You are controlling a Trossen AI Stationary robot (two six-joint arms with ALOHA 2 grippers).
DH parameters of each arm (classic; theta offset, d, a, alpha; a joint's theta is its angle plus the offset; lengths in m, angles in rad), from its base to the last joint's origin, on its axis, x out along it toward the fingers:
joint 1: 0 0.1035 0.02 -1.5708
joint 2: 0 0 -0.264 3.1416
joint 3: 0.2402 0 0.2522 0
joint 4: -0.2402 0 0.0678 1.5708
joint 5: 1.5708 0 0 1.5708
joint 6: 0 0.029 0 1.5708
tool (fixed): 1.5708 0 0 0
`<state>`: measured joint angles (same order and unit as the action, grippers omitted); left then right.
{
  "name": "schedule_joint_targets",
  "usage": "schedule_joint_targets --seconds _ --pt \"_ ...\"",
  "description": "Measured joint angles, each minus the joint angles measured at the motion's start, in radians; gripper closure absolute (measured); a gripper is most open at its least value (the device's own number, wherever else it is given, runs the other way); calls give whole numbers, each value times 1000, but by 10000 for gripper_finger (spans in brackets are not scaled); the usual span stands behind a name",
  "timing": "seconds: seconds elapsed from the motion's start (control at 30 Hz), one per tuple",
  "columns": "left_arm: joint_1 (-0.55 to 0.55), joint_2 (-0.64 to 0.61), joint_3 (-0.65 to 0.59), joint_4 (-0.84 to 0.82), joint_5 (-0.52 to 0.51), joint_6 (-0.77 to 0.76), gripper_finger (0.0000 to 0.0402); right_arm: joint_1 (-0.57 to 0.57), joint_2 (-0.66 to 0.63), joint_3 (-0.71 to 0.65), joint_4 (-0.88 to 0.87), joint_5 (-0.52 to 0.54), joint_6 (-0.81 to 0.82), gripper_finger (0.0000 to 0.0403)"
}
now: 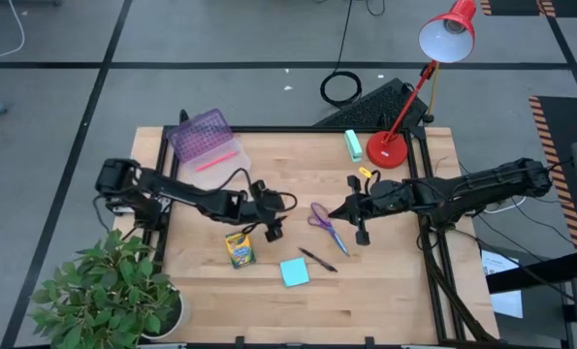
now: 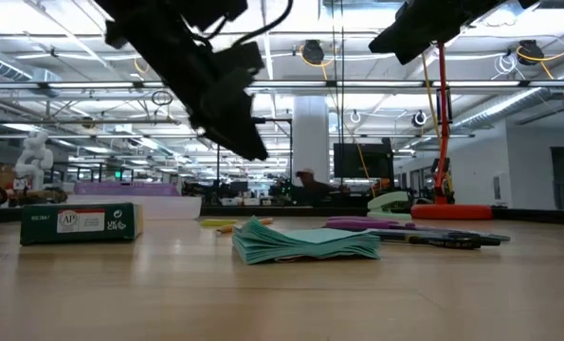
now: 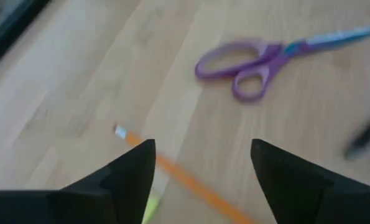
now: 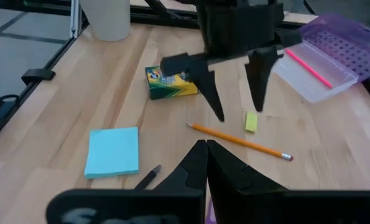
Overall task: Pack school essentials
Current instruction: Put the orange pencil into the purple supply box
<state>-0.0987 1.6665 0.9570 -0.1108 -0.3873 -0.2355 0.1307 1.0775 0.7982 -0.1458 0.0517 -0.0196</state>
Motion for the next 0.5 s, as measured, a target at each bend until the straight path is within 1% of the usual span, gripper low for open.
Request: schedule_joint_targets --seconds 0.13,0.27,0.37,0.5 --pt "0 36 8 3 -44 19 120 0 0 0 -9 0 0 403" --pt "-19 36 8 -51 -77 -53 119 0 0 0 -20 0 0 403" --pt "-66 36 7 -105 -80 -145 119 0 0 0 -24 0 0 403" --pt "-156 36 1 -105 -148 -195 119 0 0 0 -23 0 0 403"
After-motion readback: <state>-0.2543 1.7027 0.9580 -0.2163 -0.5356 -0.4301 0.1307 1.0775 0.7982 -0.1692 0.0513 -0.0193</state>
